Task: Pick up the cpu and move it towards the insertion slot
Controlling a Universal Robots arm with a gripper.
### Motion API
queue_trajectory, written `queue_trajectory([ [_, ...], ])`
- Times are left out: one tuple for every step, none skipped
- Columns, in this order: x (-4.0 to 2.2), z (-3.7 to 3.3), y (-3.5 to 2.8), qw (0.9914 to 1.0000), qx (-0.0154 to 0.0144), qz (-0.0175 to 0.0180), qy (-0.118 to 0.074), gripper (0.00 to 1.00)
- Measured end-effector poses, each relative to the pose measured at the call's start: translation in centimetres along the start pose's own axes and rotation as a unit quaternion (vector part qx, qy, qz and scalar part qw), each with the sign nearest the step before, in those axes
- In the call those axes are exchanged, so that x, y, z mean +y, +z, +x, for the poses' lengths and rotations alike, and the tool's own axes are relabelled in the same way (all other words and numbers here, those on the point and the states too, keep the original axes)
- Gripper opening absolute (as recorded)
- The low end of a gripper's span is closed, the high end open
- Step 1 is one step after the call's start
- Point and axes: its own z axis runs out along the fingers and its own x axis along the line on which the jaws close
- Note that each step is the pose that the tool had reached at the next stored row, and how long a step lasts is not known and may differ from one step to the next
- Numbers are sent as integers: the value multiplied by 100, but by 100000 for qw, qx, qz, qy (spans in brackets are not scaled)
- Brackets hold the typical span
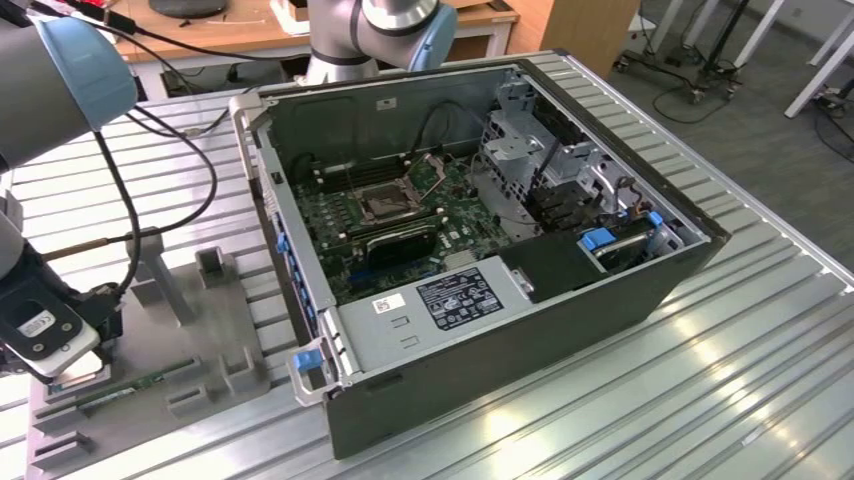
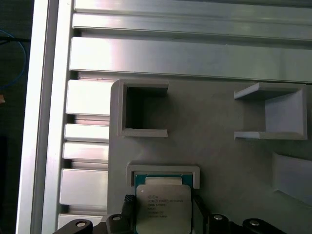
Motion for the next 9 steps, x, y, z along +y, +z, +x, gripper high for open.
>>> queue_trajectory([
  [0, 0, 0, 100000, -2, 0, 2, 55],
  [0, 1, 0, 100000, -1, 0, 2, 55],
  [0, 1, 0, 100000, 0, 1, 3, 55],
  [0, 1, 0, 100000, 0, 2, 1, 55],
  [0, 1, 0, 100000, 1, 0, 0, 55],
  [0, 2, 0, 100000, 1, 0, 1, 55],
  [0, 2, 0, 100000, 2, 1, 4, 55],
  [0, 2, 0, 100000, -3, -3, -1, 55],
  [0, 2, -2, 100000, -9, -7, -1, 55],
])
